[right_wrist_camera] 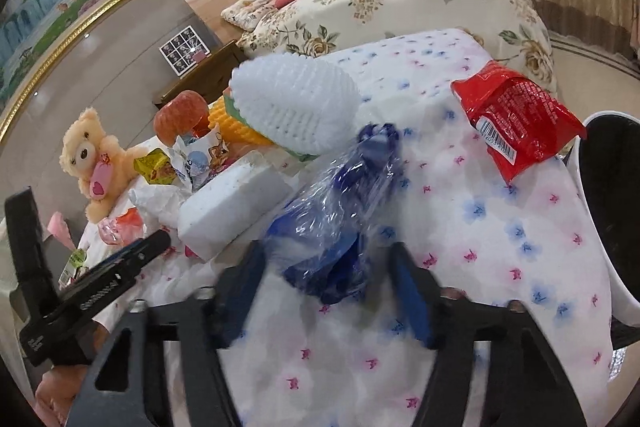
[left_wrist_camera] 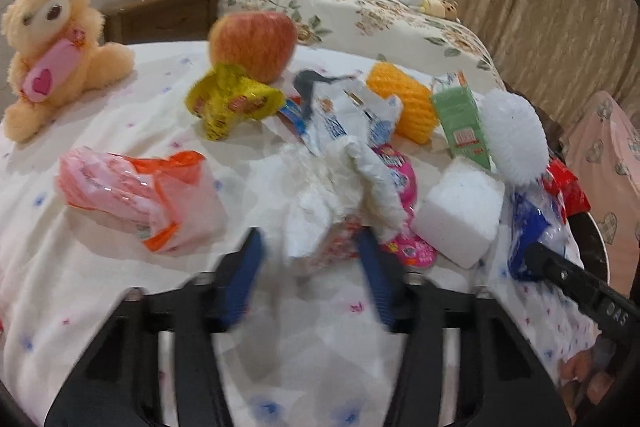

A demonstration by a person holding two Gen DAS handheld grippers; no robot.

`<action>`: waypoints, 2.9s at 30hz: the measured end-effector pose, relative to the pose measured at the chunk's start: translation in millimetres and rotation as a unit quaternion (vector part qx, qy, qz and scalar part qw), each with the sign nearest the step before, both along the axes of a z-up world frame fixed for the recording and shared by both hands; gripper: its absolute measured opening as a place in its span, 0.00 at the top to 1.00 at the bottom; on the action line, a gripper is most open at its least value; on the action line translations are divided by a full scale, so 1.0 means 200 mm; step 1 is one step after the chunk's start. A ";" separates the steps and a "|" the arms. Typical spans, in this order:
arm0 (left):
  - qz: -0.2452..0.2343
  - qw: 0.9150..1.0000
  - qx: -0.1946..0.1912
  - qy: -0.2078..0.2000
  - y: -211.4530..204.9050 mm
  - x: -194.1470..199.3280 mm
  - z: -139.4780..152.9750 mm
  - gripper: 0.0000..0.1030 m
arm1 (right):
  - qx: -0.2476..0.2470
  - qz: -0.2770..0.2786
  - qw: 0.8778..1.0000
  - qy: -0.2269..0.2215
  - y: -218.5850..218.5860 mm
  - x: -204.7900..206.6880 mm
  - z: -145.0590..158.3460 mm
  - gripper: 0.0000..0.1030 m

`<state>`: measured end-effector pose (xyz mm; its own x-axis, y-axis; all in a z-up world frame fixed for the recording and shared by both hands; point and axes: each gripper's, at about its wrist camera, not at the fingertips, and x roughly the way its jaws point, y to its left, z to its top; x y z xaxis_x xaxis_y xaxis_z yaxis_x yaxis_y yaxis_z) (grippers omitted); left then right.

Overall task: Collect trash
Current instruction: 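Grasp the crumpled white tissue with the left tool while the right tool grasps the blue plastic bag, then carry tissue and blue bag over the black bin and open both tools to drop them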

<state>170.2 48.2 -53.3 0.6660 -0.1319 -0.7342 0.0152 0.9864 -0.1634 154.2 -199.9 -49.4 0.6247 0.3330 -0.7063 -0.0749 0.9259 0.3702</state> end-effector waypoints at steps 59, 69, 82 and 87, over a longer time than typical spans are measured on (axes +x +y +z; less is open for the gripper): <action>-0.241 0.969 -0.001 -0.047 -1.15 -0.33 0.20 0.88 | 0.011 -0.128 0.991 -0.027 -0.94 -0.48 0.10 0.69; -0.266 0.963 0.002 -0.044 -1.33 -0.28 0.19 0.88 | 0.011 -0.135 0.991 -0.015 -1.09 -0.43 0.05 0.69; -0.285 0.958 0.008 -0.026 -1.53 -0.17 0.15 0.88 | 0.011 -0.128 0.992 0.012 -1.21 -0.33 -0.01 0.69; -0.288 0.957 0.008 -0.020 -1.58 -0.14 0.14 0.88 | 0.014 -0.132 0.991 0.017 -1.24 -0.31 -0.03 0.67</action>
